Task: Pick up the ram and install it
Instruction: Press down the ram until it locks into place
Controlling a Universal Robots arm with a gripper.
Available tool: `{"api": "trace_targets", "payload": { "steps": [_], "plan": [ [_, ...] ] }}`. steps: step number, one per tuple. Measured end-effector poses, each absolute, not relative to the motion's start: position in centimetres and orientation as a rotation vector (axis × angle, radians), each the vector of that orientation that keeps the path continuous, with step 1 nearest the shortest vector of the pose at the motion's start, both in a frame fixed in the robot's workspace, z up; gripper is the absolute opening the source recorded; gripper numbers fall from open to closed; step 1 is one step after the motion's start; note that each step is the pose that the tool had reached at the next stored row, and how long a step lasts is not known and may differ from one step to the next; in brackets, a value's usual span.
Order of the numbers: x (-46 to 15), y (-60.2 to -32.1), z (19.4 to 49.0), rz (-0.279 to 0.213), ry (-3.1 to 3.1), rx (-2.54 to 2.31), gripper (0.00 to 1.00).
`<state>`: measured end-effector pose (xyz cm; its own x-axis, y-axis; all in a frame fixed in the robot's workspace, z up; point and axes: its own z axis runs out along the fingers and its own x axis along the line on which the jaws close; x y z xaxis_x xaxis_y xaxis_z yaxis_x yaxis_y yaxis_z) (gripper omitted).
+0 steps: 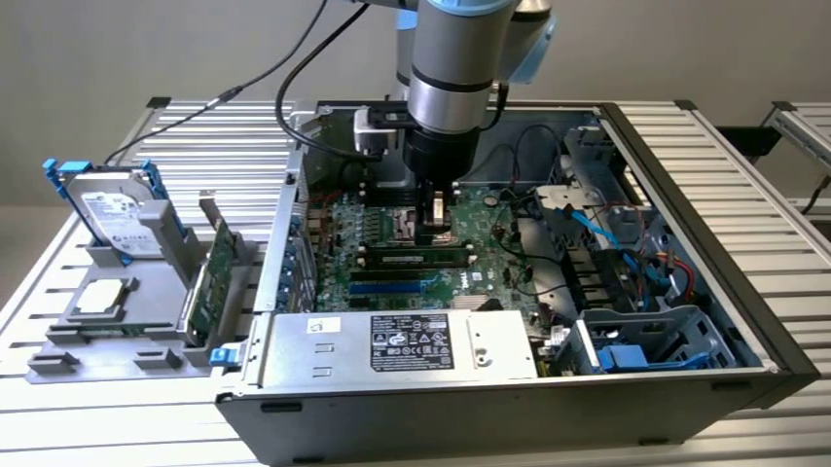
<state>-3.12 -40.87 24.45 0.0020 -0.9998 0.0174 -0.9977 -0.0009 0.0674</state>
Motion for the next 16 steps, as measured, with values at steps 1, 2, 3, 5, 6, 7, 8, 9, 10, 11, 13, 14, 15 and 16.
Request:
{"api": "trace_targets", "payload": {
  "steps": [1, 2, 3, 5, 6, 7, 8, 9, 10, 11, 13, 14, 15, 16],
  "plan": [
    [-3.12, -40.87, 24.45, -0.054, -2.177, 2.18, 0.11],
    [-3.12, -40.87, 24.45, -0.054, -2.177, 2.18, 0.11],
    [-3.12, -40.87, 24.45, -0.055, -2.177, 2.18, 0.11],
    [-3.12, -40.87, 24.45, -0.055, -2.177, 2.18, 0.11],
    [-3.12, -40.87, 24.45, -0.055, -2.177, 2.18, 0.11],
    [-3.12, -40.87, 24.45, -0.055, -2.177, 2.18, 0.11],
    [-3.12, -40.87, 24.45, -0.055, -2.177, 2.18, 0.11],
    [-3.12, -40.87, 24.45, -0.055, -2.177, 2.18, 0.11],
    [-3.12, -40.87, 24.45, -0.055, -2.177, 2.18, 0.11],
    [-3.13, -40.87, 24.39, -0.055, -2.177, 2.18, 0.11],
    [-3.29, -40.87, 24.16, -0.055, -2.177, 2.18, 0.11],
    [-3.31, -40.87, 24.06, -0.054, -2.176, 2.18, 0.11],
    [-3.35, -40.87, 23.99, -0.055, -2.176, 2.18, 0.11],
    [-3.36, -40.88, 23.96, -0.055, -2.176, 2.18, 0.11]
  ]
}}
